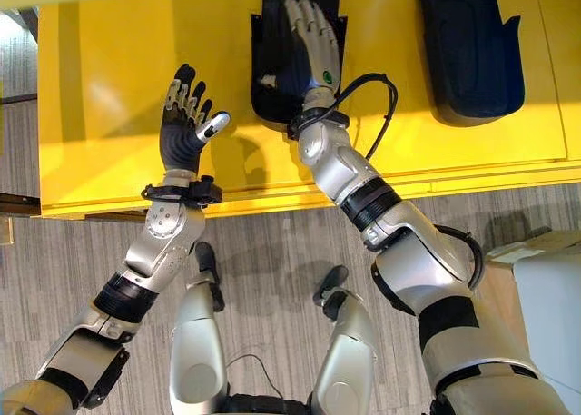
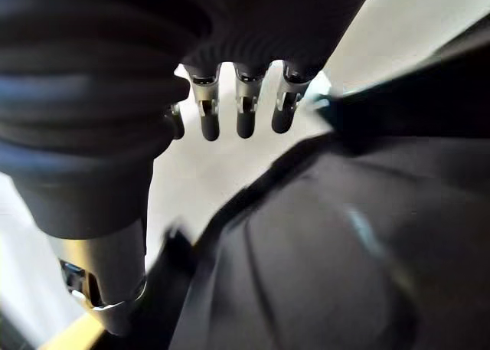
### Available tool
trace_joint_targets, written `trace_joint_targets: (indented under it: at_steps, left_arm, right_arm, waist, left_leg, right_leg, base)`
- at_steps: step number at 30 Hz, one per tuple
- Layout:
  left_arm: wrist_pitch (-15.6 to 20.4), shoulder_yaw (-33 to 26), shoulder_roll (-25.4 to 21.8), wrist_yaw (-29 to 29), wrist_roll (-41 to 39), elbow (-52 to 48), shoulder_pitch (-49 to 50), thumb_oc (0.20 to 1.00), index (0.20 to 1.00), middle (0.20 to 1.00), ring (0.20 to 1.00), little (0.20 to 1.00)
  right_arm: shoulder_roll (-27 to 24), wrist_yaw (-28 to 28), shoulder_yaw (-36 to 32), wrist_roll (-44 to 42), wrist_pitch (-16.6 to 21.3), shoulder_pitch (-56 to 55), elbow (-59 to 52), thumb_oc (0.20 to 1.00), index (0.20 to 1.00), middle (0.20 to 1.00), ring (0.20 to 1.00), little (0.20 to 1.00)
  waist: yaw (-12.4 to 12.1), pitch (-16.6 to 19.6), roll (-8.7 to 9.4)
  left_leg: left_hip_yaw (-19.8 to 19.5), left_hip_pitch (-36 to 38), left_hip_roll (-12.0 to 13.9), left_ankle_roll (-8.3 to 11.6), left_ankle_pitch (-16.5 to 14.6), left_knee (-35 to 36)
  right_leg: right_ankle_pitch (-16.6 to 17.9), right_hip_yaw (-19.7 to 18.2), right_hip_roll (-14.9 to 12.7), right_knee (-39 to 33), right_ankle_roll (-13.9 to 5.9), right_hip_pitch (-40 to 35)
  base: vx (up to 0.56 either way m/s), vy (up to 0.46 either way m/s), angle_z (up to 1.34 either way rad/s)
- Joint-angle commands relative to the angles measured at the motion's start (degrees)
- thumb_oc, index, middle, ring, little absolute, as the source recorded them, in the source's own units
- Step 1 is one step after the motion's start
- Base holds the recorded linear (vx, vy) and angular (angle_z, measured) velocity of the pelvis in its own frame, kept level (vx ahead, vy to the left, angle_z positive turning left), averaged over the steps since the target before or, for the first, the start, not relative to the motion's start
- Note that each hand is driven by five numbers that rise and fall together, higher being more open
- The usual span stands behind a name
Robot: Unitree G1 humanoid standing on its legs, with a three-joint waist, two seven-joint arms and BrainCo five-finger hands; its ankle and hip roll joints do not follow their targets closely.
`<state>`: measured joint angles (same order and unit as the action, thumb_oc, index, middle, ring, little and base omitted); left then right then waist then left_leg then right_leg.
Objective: Move parts from the plastic box to the shelf.
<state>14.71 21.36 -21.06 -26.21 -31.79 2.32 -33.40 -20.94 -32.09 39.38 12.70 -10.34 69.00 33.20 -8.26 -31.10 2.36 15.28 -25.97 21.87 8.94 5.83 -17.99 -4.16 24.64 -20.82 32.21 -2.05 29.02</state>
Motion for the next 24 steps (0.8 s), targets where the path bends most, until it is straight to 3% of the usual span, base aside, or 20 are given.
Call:
trace_joint_targets:
  at_steps: [1, 3, 8, 12, 17, 24]
  left_arm:
    - [4.49, 1.99, -0.09, 2.18, 4.10, -6.93, -0.29, 1.000, 1.000, 1.000, 1.000, 1.000]
    - [4.11, 1.96, -0.78, 2.98, 3.09, -6.99, 0.78, 1.000, 1.000, 1.000, 1.000, 1.000]
    - [3.93, 1.95, -1.79, 4.03, 1.08, -7.15, 1.93, 1.000, 1.000, 1.000, 1.000, 1.000]
    - [3.71, 2.13, -2.33, 4.76, 0.12, -6.75, 2.62, 1.000, 1.000, 1.000, 1.000, 1.000]
    - [3.60, 2.59, -2.49, 5.51, 0.61, -6.64, 3.54, 1.000, 1.000, 1.000, 1.000, 1.000]
    - [3.05, 2.29, -2.79, 6.63, -0.48, -6.34, 3.62, 1.000, 1.000, 1.000, 1.000, 1.000]
  right_arm:
    - [-0.33, 0.53, -0.86, 2.58, 0.78, 0.11, -0.87, 1.000, 1.000, 1.000, 1.000, 1.000]
    - [-0.64, -0.15, -0.30, 7.63, 2.03, -0.89, 0.41, 1.000, 1.000, 1.000, 1.000, 1.000]
    - [-2.14, 0.51, 1.94, 20.48, 1.04, -0.43, 1.98, 1.000, 1.000, 1.000, 1.000, 1.000]
    - [-3.19, 1.39, 4.89, 24.23, -0.78, 0.11, 3.70, 1.000, 1.000, 1.000, 1.000, 1.000]
    - [-3.31, 0.82, 7.09, 18.96, -3.09, -0.89, 6.38, 1.000, 1.000, 1.000, 1.000, 1.000]
    - [-2.67, 3.83, 7.58, 19.31, -0.74, -1.58, 10.00, 1.000, 1.000, 1.000, 1.000, 1.000]
  waist:
    - [-1.81, 1.31, -1.51]
    - [-2.06, 1.31, -1.64]
    - [-2.49, 1.31, -1.76]
    - [-2.96, 1.31, -1.49]
    - [-3.37, 1.31, -1.02]
    - [-3.59, 1.31, -1.03]
  left_leg:
    - [3.80, 0.42, -2.31, -1.35, -3.48, -0.54]
    - [3.74, 0.40, -2.28, -1.32, -3.40, -0.55]
    - [3.13, -0.06, -2.33, -1.38, -3.43, -0.99]
    - [2.84, 0.11, -2.34, -1.29, -3.35, -0.87]
    - [2.61, -0.20, -2.05, -1.28, -3.19, -0.82]
    - [2.41, -0.35, -2.02, -1.24, -3.14, -0.86]
  right_leg:
    - [-4.77, 2.86, 2.40, 1.62, -3.00, -3.19]
    - [-4.76, 3.08, 2.06, 1.92, -3.10, -3.13]
    - [-4.38, 3.28, 1.75, 2.32, -3.48, -2.85]
    - [-3.94, 3.73, 1.85, 1.78, -3.73, -3.42]
    - [-3.45, 4.12, 1.73, 1.53, -3.91, -3.46]
    - [-3.23, 4.24, 1.58, 1.62, -4.07, -3.32]
  base:
    - [0.00, -0.018, 0.05]
    - [0.00, -0.018, 0.06]
    - [0.01, -0.021, 0.05]
    - [0.01, -0.029, 0.02]
    - [0.01, -0.039, 0.03]
    - [0.00, -0.004, 0.00]
